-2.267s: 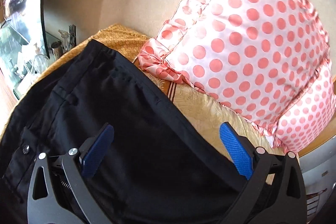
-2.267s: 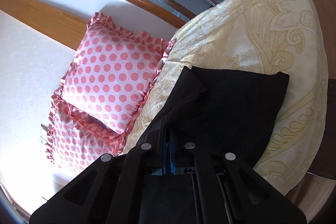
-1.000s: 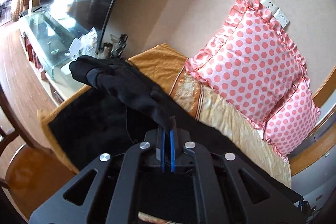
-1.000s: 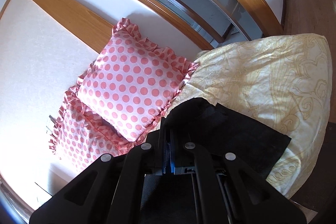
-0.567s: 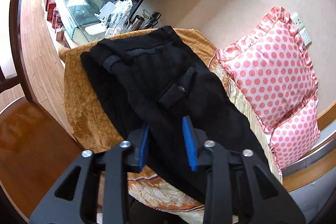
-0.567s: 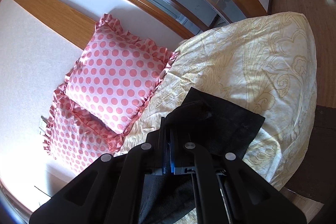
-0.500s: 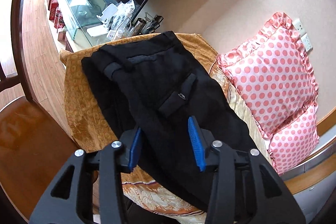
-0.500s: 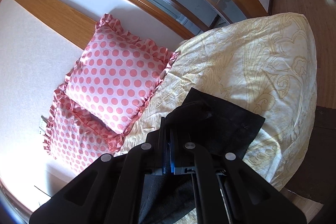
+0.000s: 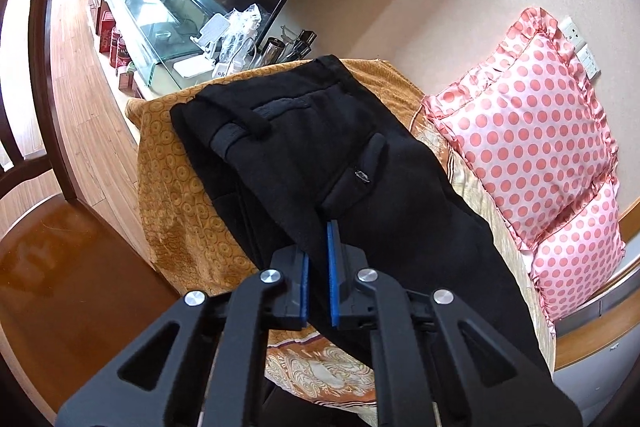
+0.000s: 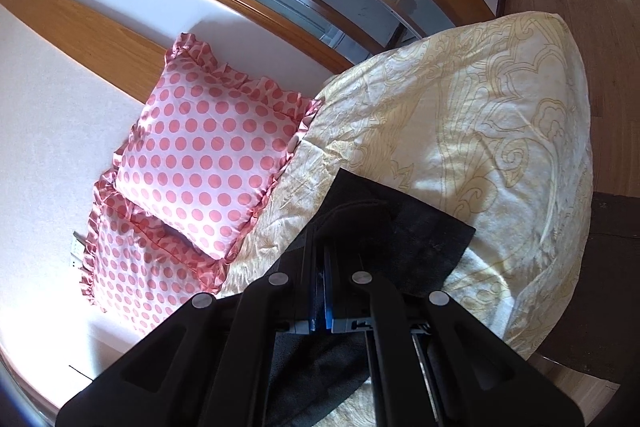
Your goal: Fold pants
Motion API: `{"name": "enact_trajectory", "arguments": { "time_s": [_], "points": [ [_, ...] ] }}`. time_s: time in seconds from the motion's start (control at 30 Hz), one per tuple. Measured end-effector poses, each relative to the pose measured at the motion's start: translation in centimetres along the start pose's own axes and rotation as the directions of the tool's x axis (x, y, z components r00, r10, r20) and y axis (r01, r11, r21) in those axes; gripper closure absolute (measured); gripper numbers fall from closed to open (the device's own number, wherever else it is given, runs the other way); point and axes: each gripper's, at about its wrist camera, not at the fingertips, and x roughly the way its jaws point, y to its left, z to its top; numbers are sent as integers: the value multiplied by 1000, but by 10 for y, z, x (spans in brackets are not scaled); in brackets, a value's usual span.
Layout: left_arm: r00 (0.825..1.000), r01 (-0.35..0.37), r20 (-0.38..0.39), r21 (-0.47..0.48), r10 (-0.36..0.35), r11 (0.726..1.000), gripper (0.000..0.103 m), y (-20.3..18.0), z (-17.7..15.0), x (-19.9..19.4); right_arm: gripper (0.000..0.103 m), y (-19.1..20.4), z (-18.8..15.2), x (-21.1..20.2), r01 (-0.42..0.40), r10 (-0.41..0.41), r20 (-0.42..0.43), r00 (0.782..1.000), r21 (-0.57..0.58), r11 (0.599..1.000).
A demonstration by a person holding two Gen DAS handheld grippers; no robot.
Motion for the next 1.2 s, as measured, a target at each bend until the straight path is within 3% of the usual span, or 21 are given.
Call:
{"name": "enact_trajectory", "arguments": {
  "time_s": [0.17, 0.3, 0.4, 0.43, 0.5, 0.57, 0.67, 0.7, 0.77, 0.83, 0.9, 1.0, 1.07, 1.13, 1.2],
  "points": [
    [1000, 7, -13, -8, -7, 1000, 96, 3, 2, 1, 100, -6, -3, -2, 22, -22, 3, 1000, 4, 1000],
    [999, 3, -36, -35, -4, 999, 95, 12, -2, 8, 100, -19, -11, 8, 128, -128, -43, 991, -3, 992],
    [999, -9, -31, -6, 9, 1000, 87, 9, -2, 3, 96, -22, -15, 8, 170, -171, -85, 982, -25, 985],
    [999, -18, -27, 7, 18, 1000, 79, 7, -2, 0, 94, -23, -14, 5, 171, -173, -100, 980, -29, 985],
    [999, -55, 1, 45, 55, 997, 61, 2, -3, -10, 86, -21, -12, -3, 198, -202, -99, 974, -47, 979],
    [992, -114, 63, 98, 108, 989, 45, -5, -5, -24, 52, -17, -5, -19, 293, -296, -31, 955, -86, 952],
    [979, -174, 140, 174, 151, 969, 38, -23, -11, -43, 48, 2, 12, -39, 396, -375, 137, 917, -200, 896],
    [978, -171, 155, 202, 141, 964, 37, -32, -14, -47, 48, 12, 17, -37, 386, -356, 158, 921, -252, 887],
    [985, -123, 154, 276, 82, 953, 32, -57, -26, -50, 48, 33, 26, -14, 313, -300, 95, 949, -379, 871],
    [995, -36, 101, 361, 0, 932, 26, -88, -43, -44, 49, 50, 29, 22, 269, -300, 14, 954, -485, 832],
    [996, 79, -6, 443, -85, 893, 25, -120, -67, -30, 50, 60, 28, 63, 249, -334, -55, 941, -556, 793],
    [975, 217, -162, 529, -153, 821, 25, -161, -109, -5, 51, 64, 25, 107, 251, -393, -102, 914, -620, 743],
    [956, 280, -234, 559, -176, 780, 25, -181, -133, 9, 51, 63, 25, 126, 280, -447, -96, 889, -659, 698],
    [937, 333, -291, 579, -193, 744, 25, -199, -152, 19, 51, 61, 25, 139, 281, -472, -111, 874, -678, 679],
    [931, 349, -311, 609, -191, 712, 24, -211, -167, 25, 51, 58, 22, 147, 278, -495, -118, 861, -706, 652]
  ]
}}
